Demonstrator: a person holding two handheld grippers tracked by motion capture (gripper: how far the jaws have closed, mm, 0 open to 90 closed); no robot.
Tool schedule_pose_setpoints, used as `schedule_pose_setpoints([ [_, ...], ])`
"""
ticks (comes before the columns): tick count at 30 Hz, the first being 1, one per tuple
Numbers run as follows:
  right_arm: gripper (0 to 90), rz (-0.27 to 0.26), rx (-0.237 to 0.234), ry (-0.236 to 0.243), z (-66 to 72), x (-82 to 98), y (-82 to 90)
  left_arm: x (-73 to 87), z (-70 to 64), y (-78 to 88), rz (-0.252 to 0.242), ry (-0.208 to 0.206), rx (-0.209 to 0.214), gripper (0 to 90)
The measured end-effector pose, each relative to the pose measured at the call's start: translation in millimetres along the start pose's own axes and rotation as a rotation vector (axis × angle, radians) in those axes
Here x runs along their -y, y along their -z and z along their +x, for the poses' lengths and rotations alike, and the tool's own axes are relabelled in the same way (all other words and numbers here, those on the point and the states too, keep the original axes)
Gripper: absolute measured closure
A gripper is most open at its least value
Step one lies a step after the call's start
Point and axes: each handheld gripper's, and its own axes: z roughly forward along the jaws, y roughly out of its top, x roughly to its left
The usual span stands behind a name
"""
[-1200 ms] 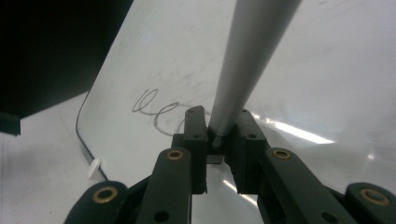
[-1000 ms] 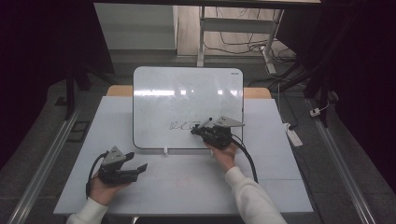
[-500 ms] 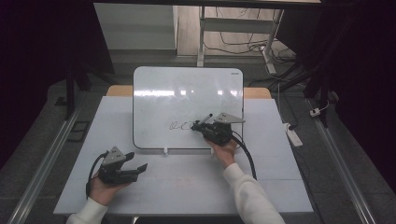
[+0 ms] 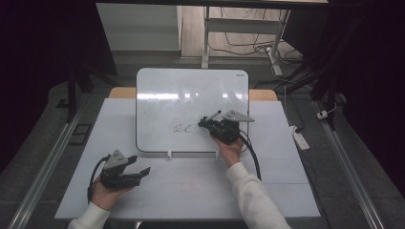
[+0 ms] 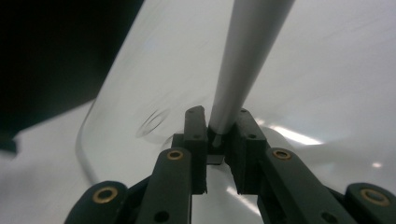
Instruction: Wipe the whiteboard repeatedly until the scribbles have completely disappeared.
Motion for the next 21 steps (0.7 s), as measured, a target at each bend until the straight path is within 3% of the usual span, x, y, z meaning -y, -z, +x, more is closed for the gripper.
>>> schedule_pose_setpoints([
  [2,78.0,0.003,0.001,0.004,1.0,-0.2,0.0,-0.1,0.9,-1.1,0.004,0.002,0.001,29.8],
  [4,78.0,0.068,-0.054,0.043,16.0,11.3,-7.7,-0.3,1.3,-2.5,0.007,0.0,0.003,29.8],
  [6,78.0,0.081,-0.07,0.056,20.0,14.9,-9.8,-0.3,1.0,-2.5,0.008,0.0,0.003,29.8],
  [7,78.0,0.075,-0.072,0.047,16.5,12.9,-9.2,0.0,0.1,-1.3,0.006,-0.003,0.001,29.8],
  [9,78.0,0.019,-0.017,0.016,6.5,4.7,-3.7,0.1,-0.4,-0.1,0.002,-0.003,-0.001,29.8],
  [10,78.0,0.019,-0.017,0.016,6.5,4.7,-3.7,0.1,-0.4,-0.1,0.002,-0.003,-0.001,29.8],
  [11,78.0,-0.008,0.0,-0.014,-0.8,-2.0,-1.5,0.0,-0.2,0.1,0.0,-0.002,-0.001,29.8],
  [13,78.1,-0.01,-0.001,-0.019,0.6,-1.8,-2.9,-0.2,0.6,-0.9,0.002,0.002,-0.001,29.9],
  [15,78.0,0.065,-0.075,0.028,20.6,11.4,-16.8,-0.3,1.2,-2.5,0.008,0.0,0.001,29.8],
  [17,78.0,0.097,-0.106,0.055,30.6,17.7,-23.0,-0.3,1.0,-2.4,0.008,-0.001,0.001,29.8],
  [19,78.1,0.088,-0.099,0.051,26.1,13.9,-22.0,0.0,0.3,-1.2,0.006,-0.002,0.0,29.8],
  [21,78.0,0.032,-0.041,0.032,15.4,4.9,-15.8,0.2,0.1,0.3,0.001,-0.002,-0.001,29.9],
])
